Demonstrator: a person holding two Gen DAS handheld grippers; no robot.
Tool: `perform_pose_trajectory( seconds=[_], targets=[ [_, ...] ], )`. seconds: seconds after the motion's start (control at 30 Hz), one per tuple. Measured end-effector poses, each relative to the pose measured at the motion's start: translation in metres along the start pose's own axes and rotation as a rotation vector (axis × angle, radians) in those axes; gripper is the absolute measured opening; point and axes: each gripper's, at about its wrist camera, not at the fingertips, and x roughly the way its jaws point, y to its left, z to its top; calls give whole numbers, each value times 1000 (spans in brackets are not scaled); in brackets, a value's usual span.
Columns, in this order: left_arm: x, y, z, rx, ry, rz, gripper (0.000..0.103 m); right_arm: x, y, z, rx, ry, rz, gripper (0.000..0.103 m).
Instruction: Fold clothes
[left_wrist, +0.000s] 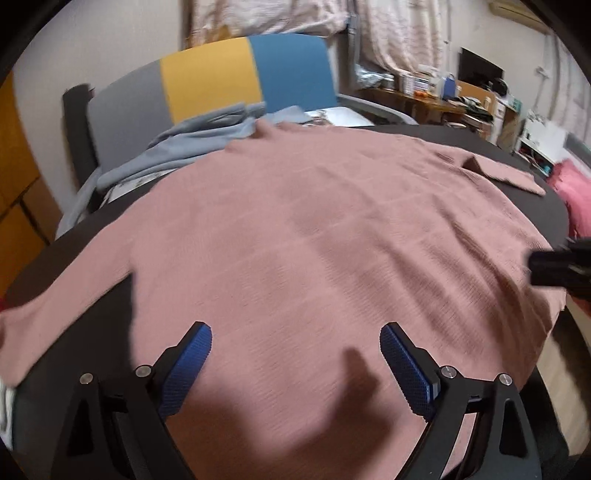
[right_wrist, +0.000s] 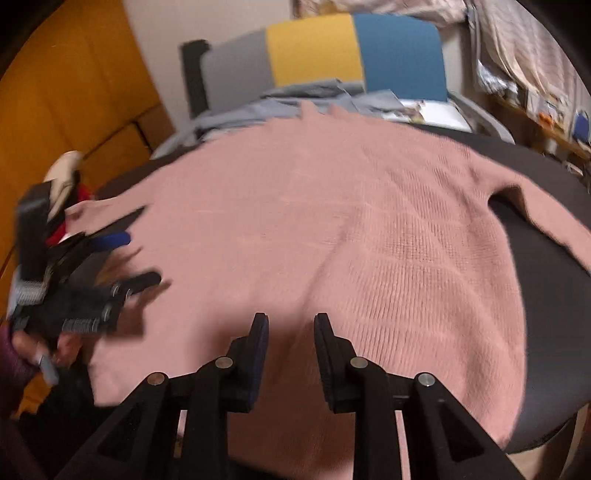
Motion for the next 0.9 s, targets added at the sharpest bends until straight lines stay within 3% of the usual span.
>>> perform_pose_trajectory(
  seconds=[0.13,0.3,0.37,0.47,0.53,0.67,0.8,0.9],
  targets=[
    [12,-17,-3,84,-1,20,95,13,-3,-9,-25,20,-58,24],
    [2,13,-25,-17,-3,-53,101,-10,-32,-42,30,-50,-111,22],
    [2,24,-31,-55,1,-84,103,-20,-46,-56,59,-77,-132,15],
    [-1,29,-28,-77,13,-124,103,-29,-54,-54,130,-95,-83,15],
    [-5,29,-20,-85,11,-130,102,-37,-52,-47,167,-130,-39,22],
    [-16,30,9,-99,-67,-90,102,-35,-61,-18,202,-191,-62,26],
    [8,32,16,-88,-37,24,102,-2,-80,14,156,-125,-108,26],
    [24,37,14,-91,-27,86,103,23,-96,24,90,-36,-194,23]
  ],
)
